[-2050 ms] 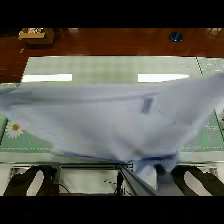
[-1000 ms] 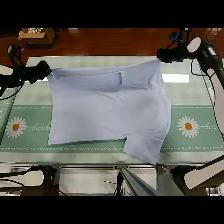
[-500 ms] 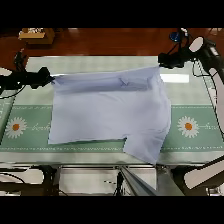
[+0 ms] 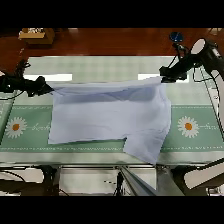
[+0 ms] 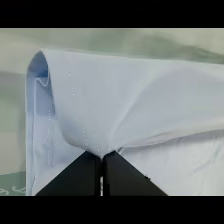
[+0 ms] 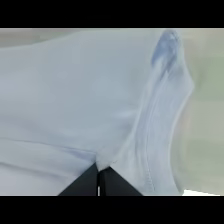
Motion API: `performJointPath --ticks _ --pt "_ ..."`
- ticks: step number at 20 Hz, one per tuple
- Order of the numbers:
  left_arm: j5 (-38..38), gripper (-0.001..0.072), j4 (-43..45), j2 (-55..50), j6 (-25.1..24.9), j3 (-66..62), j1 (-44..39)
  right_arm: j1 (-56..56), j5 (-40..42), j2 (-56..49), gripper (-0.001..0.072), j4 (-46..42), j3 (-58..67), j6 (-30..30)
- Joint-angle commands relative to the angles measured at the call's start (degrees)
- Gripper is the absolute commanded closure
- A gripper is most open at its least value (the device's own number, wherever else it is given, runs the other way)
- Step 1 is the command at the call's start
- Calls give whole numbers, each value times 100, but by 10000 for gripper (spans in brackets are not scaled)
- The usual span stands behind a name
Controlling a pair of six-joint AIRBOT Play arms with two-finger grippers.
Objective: Fold the shirts.
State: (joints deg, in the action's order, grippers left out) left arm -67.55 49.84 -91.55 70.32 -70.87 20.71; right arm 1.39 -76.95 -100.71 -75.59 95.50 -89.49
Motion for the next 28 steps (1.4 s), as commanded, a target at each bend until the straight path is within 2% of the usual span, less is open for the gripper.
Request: performJointPath --ticks 1,2,3,4,5,7,8,9,12,13,15,16,21,28 --pt "-273 664 225 -74 103 -7 22 -11 -149 4 671 -7 -280 -70" --pt "-304 522 223 -70 83 -22 33 -11 -149 4 587 -7 -278 -31" --pt "-417 289 227 -68 85 -85 68 -7 -208 13 392 -4 -245 131" --pt "-651 161 247 -66 83 -197 125 -2 -474 31 215 -160 -155 304" --pt "-1043 162 380 -61 83 -396 223 -4 -883 74 185 -586 -39 417" --pt "-1832 165 852 20 85 -804 509 -4 -1596 334 187 -2063 72 680" --pt "-1963 171 997 155 149 -837 706 31 -1803 501 191 -2789 68 774" --pt "-1971 175 994 369 236 -734 938 210 -1781 704 249 -2688 55 608" --pt "-2013 174 994 1102 122 223 1541 852 -1694 1172 256 -1423 -444 658" --pt "-2011 171 968 1375 122 802 1718 1067 -1598 1298 253 -907 -765 848" --pt "-1939 91 780 1845 -79 2017 1906 1381 -1386 1523 252 278 -1480 1349" --pt "-1827 91 807 2037 -195 2570 1904 1456 -1222 1622 252 645 -1821 1405" --pt "-1554 91 1368 2240 -409 3884 1902 1478 -275 2208 252 774 -3296 1917" --pt "-1244 91 1821 2238 -516 3934 1902 1978 254 2385 225 782 -4140 2328"
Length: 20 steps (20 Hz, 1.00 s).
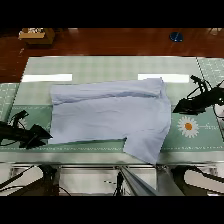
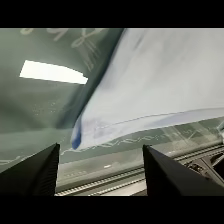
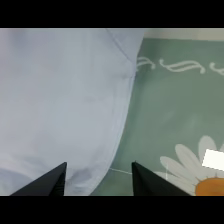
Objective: Fold the shirts.
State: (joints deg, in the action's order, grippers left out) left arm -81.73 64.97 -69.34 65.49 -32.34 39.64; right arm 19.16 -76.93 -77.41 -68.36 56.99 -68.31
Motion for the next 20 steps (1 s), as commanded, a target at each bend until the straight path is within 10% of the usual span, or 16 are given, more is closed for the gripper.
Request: performJointPath --ticks 1,9,10,13,20 --pt "256 91 269 11 -31 83 4 256 280 55 225 57 -319 247" --pt "1270 117 -909 -122 164 262 -734 299 343 61 225 476 -326 258" --pt "1314 174 -909 -197 291 262 -870 299 348 79 225 584 -326 258" --pt "1228 686 -909 -328 262 262 -1038 332 254 199 225 627 -326 240" --pt "1014 687 -892 -326 96 260 -741 1504 -166 710 226 756 -1659 269"
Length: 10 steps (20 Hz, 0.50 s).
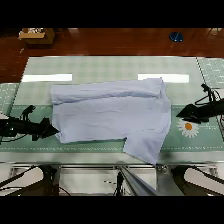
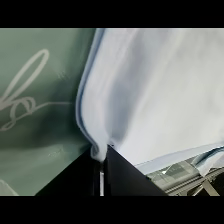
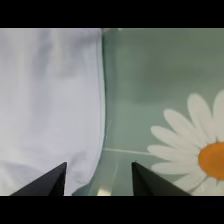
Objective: Fold the shirts.
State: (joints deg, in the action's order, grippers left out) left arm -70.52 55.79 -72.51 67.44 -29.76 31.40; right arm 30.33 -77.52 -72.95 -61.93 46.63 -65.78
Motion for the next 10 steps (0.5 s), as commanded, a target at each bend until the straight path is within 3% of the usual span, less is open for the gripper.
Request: performJointPath --ticks 1,6,10 --pt "-107 687 28 -9 -101 2 83 385 -74 463 226 111 -940 57" --pt "-151 687 26 -7 -101 2 83 385 404 1390 226 660 -2055 50" --pt "-162 687 22 -7 -234 2 83 382 481 1526 226 898 -2529 -48"
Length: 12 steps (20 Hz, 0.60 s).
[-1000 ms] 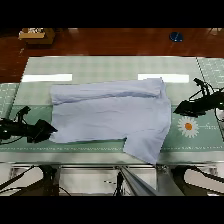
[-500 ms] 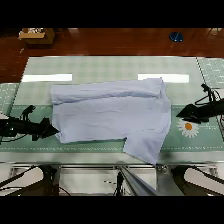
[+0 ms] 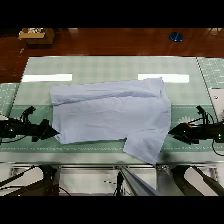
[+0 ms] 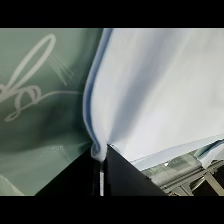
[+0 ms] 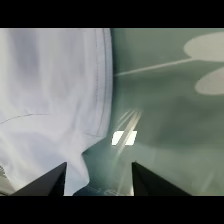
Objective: Fold the shirts.
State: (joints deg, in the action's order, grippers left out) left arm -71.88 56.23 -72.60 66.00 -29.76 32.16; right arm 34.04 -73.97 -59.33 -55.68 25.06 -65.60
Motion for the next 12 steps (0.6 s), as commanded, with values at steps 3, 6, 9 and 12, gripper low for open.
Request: performJointPath --ticks 3,6,9,12 --pt "-35 686 -46 2 -90 2 7 11 356 164 227 675 -516 -52" --pt "-13 687 -81 2 -153 2 7 -411 601 162 240 697 -516 -192" --pt "-11 687 -79 2 -227 2 7 -1473 1049 164 453 518 -514 -662" --pt "-22 687 -149 26 -243 -50 7 -1899 861 166 675 503 -391 -684"
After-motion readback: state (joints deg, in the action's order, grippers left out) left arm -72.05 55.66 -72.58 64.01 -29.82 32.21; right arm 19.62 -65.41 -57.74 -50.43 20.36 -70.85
